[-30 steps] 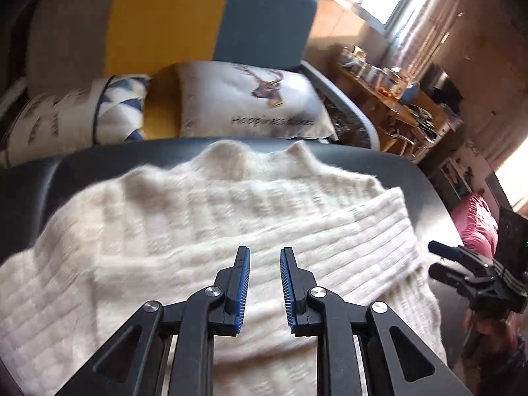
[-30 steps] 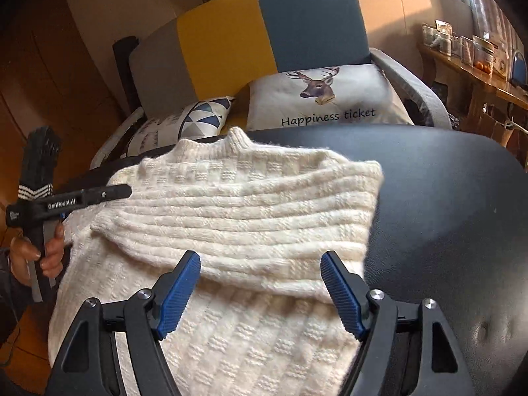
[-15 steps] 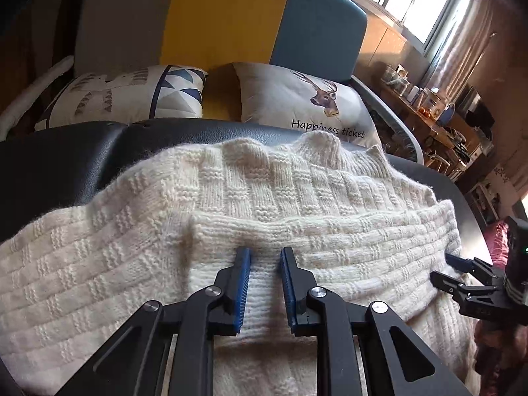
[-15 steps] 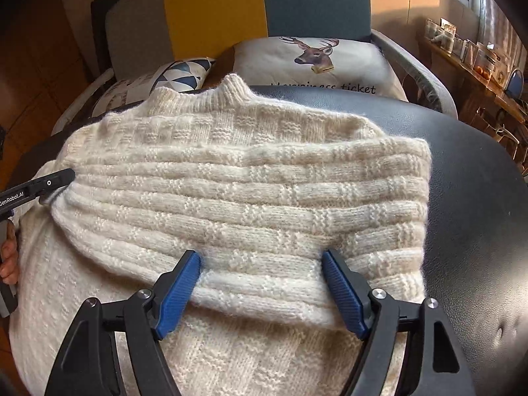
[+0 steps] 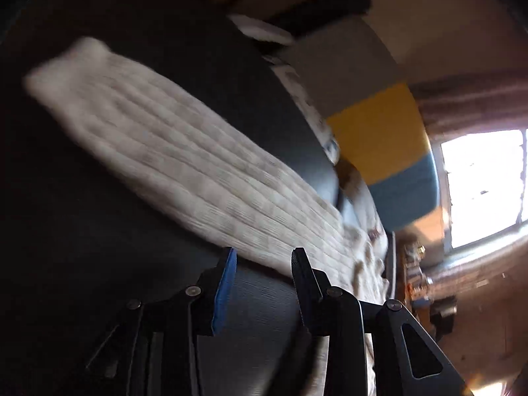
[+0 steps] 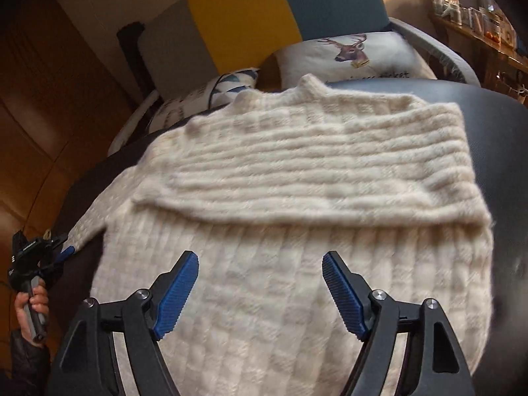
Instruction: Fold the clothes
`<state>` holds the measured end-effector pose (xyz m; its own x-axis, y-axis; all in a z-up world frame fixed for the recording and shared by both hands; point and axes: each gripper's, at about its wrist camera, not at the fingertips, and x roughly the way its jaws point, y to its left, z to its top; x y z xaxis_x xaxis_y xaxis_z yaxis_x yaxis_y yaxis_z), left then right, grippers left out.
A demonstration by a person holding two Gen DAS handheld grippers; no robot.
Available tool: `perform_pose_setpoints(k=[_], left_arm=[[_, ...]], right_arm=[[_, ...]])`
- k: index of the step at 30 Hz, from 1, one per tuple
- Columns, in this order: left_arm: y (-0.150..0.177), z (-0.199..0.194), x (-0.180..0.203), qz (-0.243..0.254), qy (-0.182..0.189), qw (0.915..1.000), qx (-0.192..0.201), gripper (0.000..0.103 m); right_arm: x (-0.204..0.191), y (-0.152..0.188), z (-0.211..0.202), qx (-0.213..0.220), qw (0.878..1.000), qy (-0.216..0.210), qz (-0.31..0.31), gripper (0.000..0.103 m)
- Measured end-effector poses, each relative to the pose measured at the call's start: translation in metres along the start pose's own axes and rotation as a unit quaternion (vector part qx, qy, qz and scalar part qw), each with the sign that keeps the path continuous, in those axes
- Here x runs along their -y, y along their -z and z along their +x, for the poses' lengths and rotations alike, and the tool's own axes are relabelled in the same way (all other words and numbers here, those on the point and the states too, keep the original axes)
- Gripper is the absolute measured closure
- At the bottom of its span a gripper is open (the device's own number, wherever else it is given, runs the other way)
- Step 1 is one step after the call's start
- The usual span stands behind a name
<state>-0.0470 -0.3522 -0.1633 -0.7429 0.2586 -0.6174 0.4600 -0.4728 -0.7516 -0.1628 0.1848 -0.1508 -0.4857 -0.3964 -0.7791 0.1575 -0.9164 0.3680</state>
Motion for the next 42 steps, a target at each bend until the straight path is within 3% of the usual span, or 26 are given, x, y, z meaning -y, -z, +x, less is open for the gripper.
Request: perform_pose_setpoints(k=[5, 7, 15, 19, 20, 23, 25, 27, 30, 32, 38, 42], left_arm=[[-0.055, -0.078, -0.092, -0.109, -0.057, 0.989, 0.081, 0.069], [-0.069, -0.083, -0.109, -0.136, -0.057, 0.9855, 0.084, 0.069], [-0.093, -0.062, -0.119, -0.179, -0.043, 0.9809, 0.062, 0.069], [-0.095, -0.056, -0.123, -0.221, -0.037, 0.9718, 0.075, 0.068], [-0.095, -0.056, -0.124, -0.233, -0.034, 0.9688, 0.078, 0.07], [-0.093, -0.053, -0.137, -0.285, -0.033, 0.9544, 0.082, 0.095], [-0.091, -0.05, -0.14, -0.312, -0.02, 0.9459, 0.088, 0.096], [-0.092, -0.049, -0.137, -0.316, -0.022, 0.9437, 0.095, 0.097], [-0.095, -0.046, -0.122, -0.301, -0.02, 0.9484, 0.099, 0.097], [-0.099, -0.044, -0.1, -0.271, -0.011, 0.9573, 0.1, 0.097], [-0.091, -0.013, 0.011, -0.149, 0.03, 0.9865, 0.06, 0.097], [-0.066, 0.024, 0.092, -0.066, 0.054, 0.9963, 0.01, 0.097]], right_arm=[[-0.031, 0.036, 0.004, -0.022, 1.0, -0.002, -0.015, 0.024], [-0.037, 0.041, 0.006, -0.03, 0.999, 0.005, -0.019, 0.024], [-0.038, 0.041, 0.009, -0.038, 0.999, 0.025, -0.005, 0.024], [-0.044, 0.046, 0.013, -0.043, 0.998, 0.039, -0.027, 0.023], [-0.046, 0.047, 0.014, -0.044, 0.998, 0.042, -0.035, 0.021], [-0.05, 0.051, 0.016, -0.044, 0.996, 0.049, -0.053, 0.018], [-0.051, 0.052, 0.017, -0.042, 0.996, 0.056, -0.059, 0.018], [-0.053, 0.053, 0.017, -0.041, 0.995, 0.063, -0.066, 0.018], [-0.055, 0.054, 0.018, -0.041, 0.994, 0.069, -0.075, 0.018], [-0.054, 0.055, 0.018, -0.041, 0.994, 0.068, -0.074, 0.018], [-0.053, 0.053, 0.017, -0.042, 0.995, 0.062, -0.064, 0.018], [-0.051, 0.054, 0.017, -0.04, 0.996, 0.056, -0.061, 0.018]])
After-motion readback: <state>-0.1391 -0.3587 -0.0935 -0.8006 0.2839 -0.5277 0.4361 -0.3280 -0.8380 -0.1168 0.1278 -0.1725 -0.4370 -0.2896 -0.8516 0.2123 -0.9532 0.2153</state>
